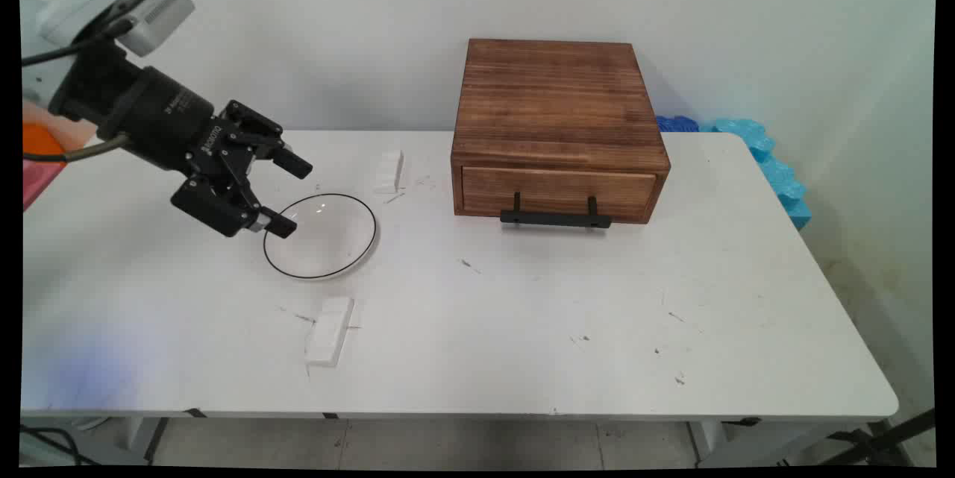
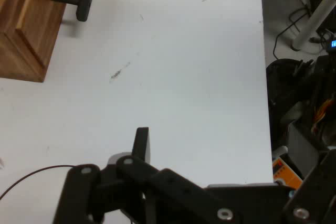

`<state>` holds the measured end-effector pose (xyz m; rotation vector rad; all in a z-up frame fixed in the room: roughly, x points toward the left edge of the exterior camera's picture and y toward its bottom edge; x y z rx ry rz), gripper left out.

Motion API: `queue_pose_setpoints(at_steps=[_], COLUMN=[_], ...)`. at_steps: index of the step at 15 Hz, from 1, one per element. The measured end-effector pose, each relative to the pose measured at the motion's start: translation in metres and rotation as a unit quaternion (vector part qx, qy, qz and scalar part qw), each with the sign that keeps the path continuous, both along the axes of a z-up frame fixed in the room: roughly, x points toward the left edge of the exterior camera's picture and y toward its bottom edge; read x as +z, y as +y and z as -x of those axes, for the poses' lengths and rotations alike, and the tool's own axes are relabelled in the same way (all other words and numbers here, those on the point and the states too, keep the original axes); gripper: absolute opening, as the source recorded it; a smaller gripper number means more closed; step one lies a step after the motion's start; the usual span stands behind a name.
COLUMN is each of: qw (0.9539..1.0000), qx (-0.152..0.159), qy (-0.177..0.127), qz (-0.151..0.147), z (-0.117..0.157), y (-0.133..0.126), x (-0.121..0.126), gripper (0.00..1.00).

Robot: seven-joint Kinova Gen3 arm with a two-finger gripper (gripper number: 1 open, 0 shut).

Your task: Open the drawer

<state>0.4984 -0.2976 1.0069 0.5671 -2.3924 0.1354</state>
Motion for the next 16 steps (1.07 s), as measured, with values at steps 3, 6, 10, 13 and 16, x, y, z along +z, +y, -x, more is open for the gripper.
queue_pose_setpoints(at_steps=[3, 6, 10, 13, 16], qw=[1.0, 0.9999, 0.9996, 0.9992, 0.9988], qx=[0.001, 0.002, 0.0, 0.005, 0.008], qy=[-0.004, -0.01, -0.027, -0.039, -0.048], qz=[-0.002, -0.005, -0.005, -0.002, 0.002], z=[0.004, 0.012, 0.034, 0.058, 0.081], y=[-0.004, -0.009, -0.024, -0.043, -0.061], x=[0.002, 0.004, 0.01, 0.014, 0.015], gripper=[1.0, 1.0, 1.0, 1.0, 1.0])
